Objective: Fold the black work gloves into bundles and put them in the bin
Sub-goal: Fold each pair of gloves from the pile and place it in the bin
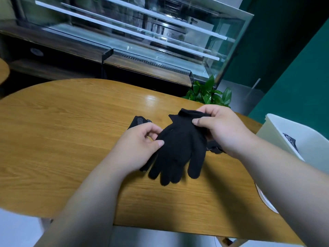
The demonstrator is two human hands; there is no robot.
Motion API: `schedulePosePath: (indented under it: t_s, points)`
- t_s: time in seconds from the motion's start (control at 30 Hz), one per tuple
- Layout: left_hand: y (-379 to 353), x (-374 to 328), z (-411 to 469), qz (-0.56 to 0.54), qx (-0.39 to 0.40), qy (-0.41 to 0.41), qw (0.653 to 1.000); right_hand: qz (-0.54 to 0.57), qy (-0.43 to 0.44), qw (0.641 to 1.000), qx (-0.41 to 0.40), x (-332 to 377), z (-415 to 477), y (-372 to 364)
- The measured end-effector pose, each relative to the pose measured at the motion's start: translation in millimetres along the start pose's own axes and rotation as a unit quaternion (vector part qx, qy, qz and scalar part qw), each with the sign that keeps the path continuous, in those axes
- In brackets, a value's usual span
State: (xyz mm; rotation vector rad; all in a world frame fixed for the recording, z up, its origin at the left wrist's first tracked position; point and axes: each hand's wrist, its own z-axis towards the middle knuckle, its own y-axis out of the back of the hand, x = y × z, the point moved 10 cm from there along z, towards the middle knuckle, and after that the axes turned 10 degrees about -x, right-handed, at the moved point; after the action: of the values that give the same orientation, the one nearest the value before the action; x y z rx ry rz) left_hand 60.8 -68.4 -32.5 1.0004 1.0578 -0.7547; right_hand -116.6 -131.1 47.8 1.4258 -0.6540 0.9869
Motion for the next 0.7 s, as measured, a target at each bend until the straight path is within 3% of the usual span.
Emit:
schedulePosePath:
  t_s: [0.2,0.37,0.57,0.7]
  points:
    - [12,-3,7,0.024,-0.075,-0.041,0.996,-0.037,-0.037,0.999,-0.015,-8,16,15]
    - [3,-6,4,0.062,-0.043,-0.057,0.996,-0.11,0.018,0.993,0.038,8,17,9]
    - [3,-7,4,0.068,-0.046,-0.068,0.994,-0.144,0.01,0.985,0.097,11,25,7]
    - [5,-7,4,0.064,-0.048,-0.075,0.994,-0.22,0.078,0.972,0.037,26,38,19]
